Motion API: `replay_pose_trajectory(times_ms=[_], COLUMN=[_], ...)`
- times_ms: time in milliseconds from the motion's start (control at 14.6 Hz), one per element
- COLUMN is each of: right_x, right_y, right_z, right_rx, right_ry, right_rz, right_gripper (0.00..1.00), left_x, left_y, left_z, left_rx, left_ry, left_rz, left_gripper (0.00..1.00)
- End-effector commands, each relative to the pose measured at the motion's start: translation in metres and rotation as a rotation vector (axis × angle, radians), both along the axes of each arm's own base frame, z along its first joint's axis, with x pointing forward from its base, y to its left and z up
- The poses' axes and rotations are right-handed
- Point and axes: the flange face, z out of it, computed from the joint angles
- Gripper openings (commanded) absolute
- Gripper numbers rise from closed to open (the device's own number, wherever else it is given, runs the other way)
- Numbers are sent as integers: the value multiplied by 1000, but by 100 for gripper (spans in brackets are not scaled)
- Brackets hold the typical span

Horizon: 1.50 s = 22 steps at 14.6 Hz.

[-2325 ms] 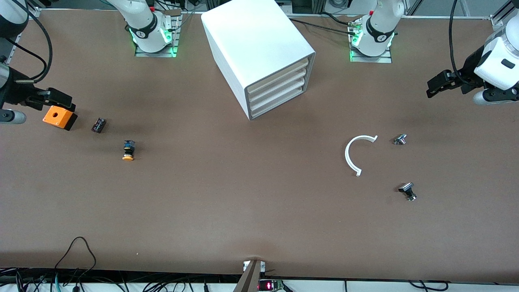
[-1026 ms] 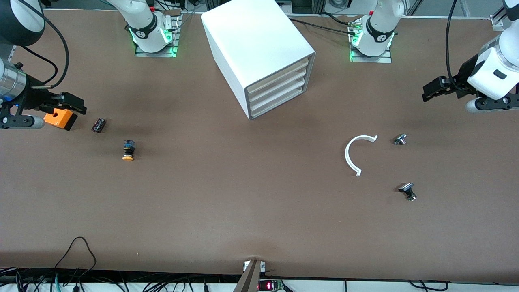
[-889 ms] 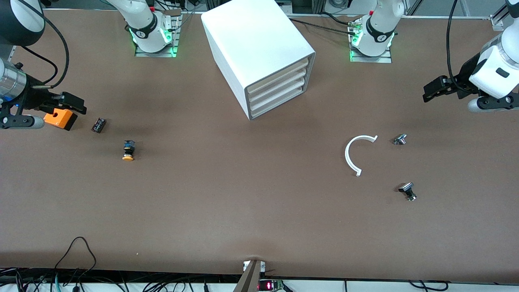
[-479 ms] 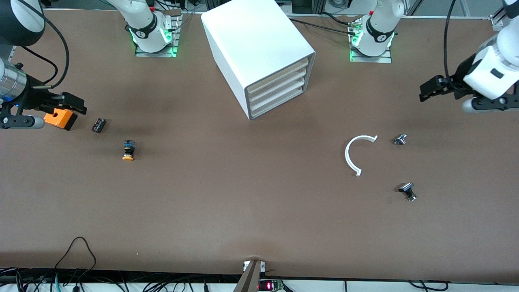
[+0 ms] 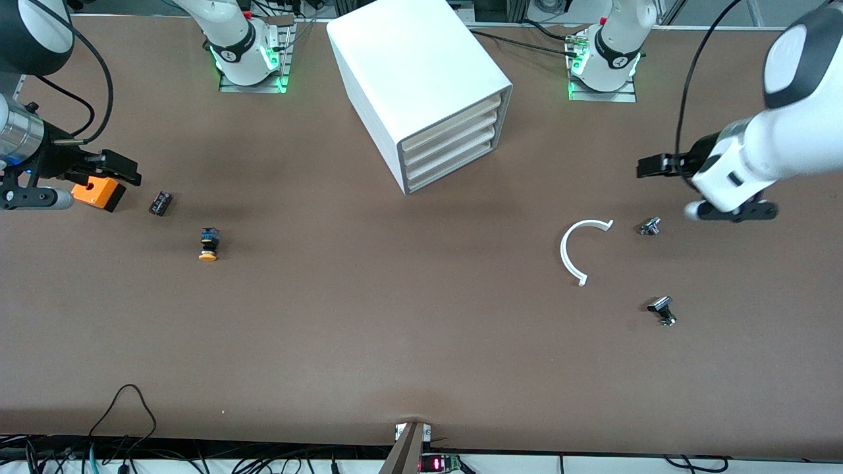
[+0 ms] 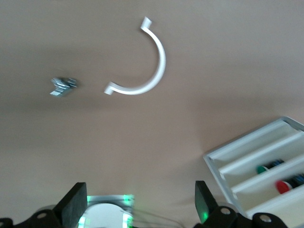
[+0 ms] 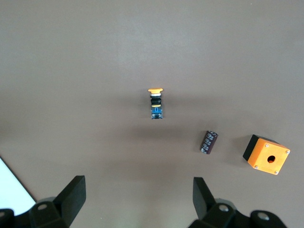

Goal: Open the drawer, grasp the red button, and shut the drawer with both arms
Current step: 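Reach the left gripper to the cabinet's lowest drawer handle and grasp it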

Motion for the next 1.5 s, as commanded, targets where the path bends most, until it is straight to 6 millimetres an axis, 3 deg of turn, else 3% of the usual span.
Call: replay_pose_trajectory(times_ms=[0,274,410,547,752,1162,1299,1436], right_x=[1,1,2,2,2,1,1,1], right_y=[4,12,14,20,25,23,23,25], right_z=[2,1,1,2,2,2,1,2], right_rx=[-1,-1,3,11,11,11,13,13], right_ry=[-3,3,2,-3,-3,5,6,3], right_rz=[6,18,30,42,53,50,48,53], right_gripper=[100,100,100,100,100,100,100,100], left_x=[3,-30,-54,-79,-111,-149,-166,-179], left_y=[-12,-40,-76,-117,-168,-189,-202,-220], left_z=[-69,-173,-211,-237,-244,-265,-267,-263], left_rx=[-150,-431,-534,-563,-603,-733,-749,-774], left_ry=[125,262,272,285,269,256,291,313], left_rz=[0,64,36,26,-59,-77,-82,-92], left_gripper=[100,100,100,100,99,87,86,77])
